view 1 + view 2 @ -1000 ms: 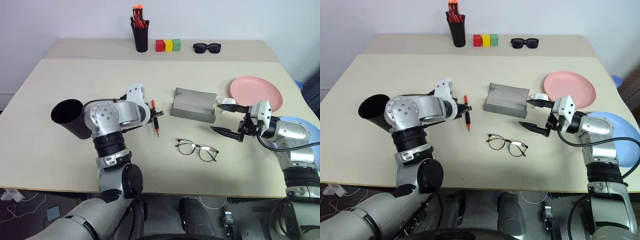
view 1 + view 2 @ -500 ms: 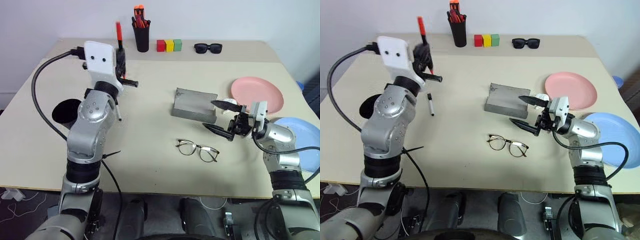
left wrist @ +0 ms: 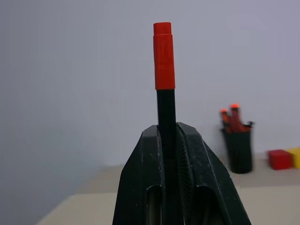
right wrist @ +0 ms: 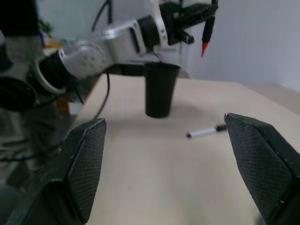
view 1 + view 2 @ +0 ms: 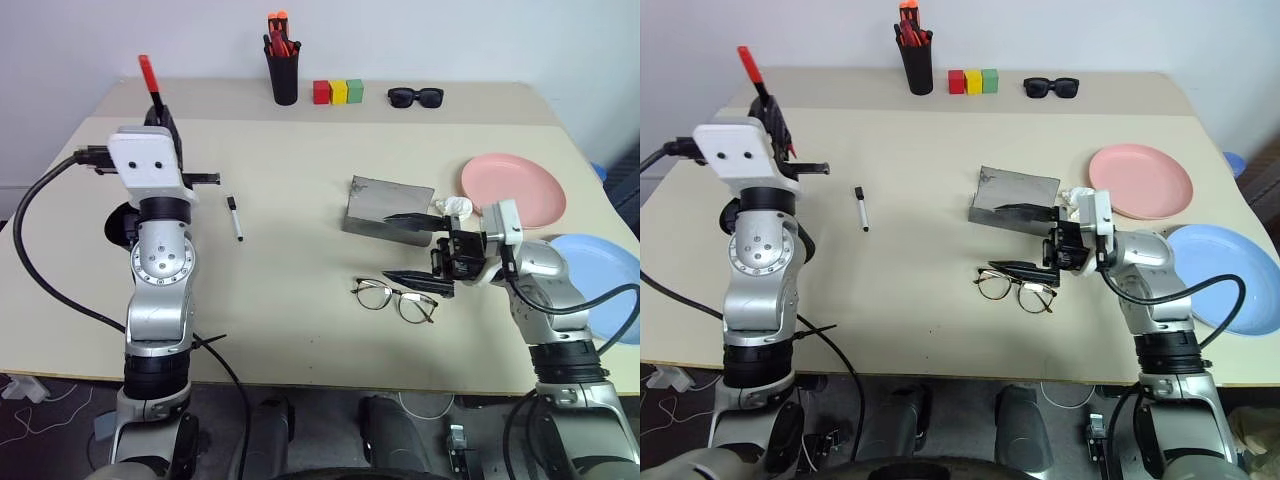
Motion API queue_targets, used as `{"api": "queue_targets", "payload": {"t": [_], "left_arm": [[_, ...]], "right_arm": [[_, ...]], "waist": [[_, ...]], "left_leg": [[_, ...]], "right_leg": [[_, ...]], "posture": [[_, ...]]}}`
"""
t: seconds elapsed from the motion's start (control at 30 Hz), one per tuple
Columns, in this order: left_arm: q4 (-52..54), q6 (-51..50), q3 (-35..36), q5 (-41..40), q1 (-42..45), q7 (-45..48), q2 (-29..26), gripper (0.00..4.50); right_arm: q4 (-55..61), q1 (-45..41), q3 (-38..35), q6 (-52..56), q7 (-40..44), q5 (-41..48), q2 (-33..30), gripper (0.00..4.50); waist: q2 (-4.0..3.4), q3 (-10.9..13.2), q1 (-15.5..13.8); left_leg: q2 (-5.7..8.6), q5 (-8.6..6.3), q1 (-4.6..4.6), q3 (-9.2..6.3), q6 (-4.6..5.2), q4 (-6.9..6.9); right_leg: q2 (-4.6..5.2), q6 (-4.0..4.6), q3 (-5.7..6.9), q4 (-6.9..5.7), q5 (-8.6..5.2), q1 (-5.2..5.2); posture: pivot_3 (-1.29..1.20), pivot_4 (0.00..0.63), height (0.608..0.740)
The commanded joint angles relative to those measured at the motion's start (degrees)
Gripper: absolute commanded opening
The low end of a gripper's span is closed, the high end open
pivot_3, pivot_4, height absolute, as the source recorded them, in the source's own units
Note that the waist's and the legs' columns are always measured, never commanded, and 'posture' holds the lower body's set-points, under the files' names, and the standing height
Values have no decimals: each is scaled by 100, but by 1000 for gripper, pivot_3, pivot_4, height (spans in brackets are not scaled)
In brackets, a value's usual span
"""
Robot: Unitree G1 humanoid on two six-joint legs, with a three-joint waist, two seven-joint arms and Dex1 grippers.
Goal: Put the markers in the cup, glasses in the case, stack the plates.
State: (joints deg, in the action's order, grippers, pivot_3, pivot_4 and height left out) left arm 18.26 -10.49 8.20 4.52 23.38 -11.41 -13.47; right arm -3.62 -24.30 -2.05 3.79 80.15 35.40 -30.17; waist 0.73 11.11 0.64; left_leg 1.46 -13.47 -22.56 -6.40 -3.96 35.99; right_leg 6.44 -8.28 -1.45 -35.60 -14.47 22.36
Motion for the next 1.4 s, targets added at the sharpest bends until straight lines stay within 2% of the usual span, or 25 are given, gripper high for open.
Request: {"api": "queue_targets", "payload": {"t": [0.03, 0.33, 0.63, 0.8, 1.1, 1.4], "left_arm": [[252, 55, 159, 174, -69, -221, 142, 64], [638, -179, 225, 316, -433, -337, 479, 64], [2247, -1065, 377, 409, -1078, -17, 439, 64], [2639, -1453, 499, 550, -1313, 31, 467, 64], [2162, -1032, 656, 692, -1616, -165, 589, 64], [1915, -785, 793, 653, -1681, -154, 617, 64]], "right_arm": [[139, -164, -30, 78, 23, 136, 84, 4128], [255, -353, 31, 416, -210, 122, 274, 4128], [172, -468, 59, 529, -438, -12, 270, 4128], [158, -694, 171, 654, -591, -66, 390, 4128], [2, -855, 213, 720, -527, -66, 476, 4128], [-419, -621, 85, 309, -187, -150, 417, 4128]], "waist": [[1, 0, -3], [1, 0, 13], [0, 0, 11], [0, 0, 24], [1, 0, 5], [1, 0, 14]], "left_leg": [[0, 0, -1, 0, 0, 0], [0, 0, 0, -2, 0, -3], [-1, 0, -1, -1, 0, -2], [-1, 0, 1, -1, 0, -1], [-1, -1, 1, -2, 1, 2], [-1, -1, 1, -2, 1, -2]], "right_leg": [[0, 0, 0, 0, 0, 0], [0, 0, 1, -8, 0, 6], [0, 1, 1, -9, -1, 6], [-1, 2, 1, -20, -1, 10], [-1, 3, 1, -21, -2, 7], [-1, 3, 2, -22, -2, 10]], "posture": [[0, 150, 740], [0, 150, 740], [0, 150, 740], [0, 150, 740], [0, 150, 740], [0, 150, 740]]}}
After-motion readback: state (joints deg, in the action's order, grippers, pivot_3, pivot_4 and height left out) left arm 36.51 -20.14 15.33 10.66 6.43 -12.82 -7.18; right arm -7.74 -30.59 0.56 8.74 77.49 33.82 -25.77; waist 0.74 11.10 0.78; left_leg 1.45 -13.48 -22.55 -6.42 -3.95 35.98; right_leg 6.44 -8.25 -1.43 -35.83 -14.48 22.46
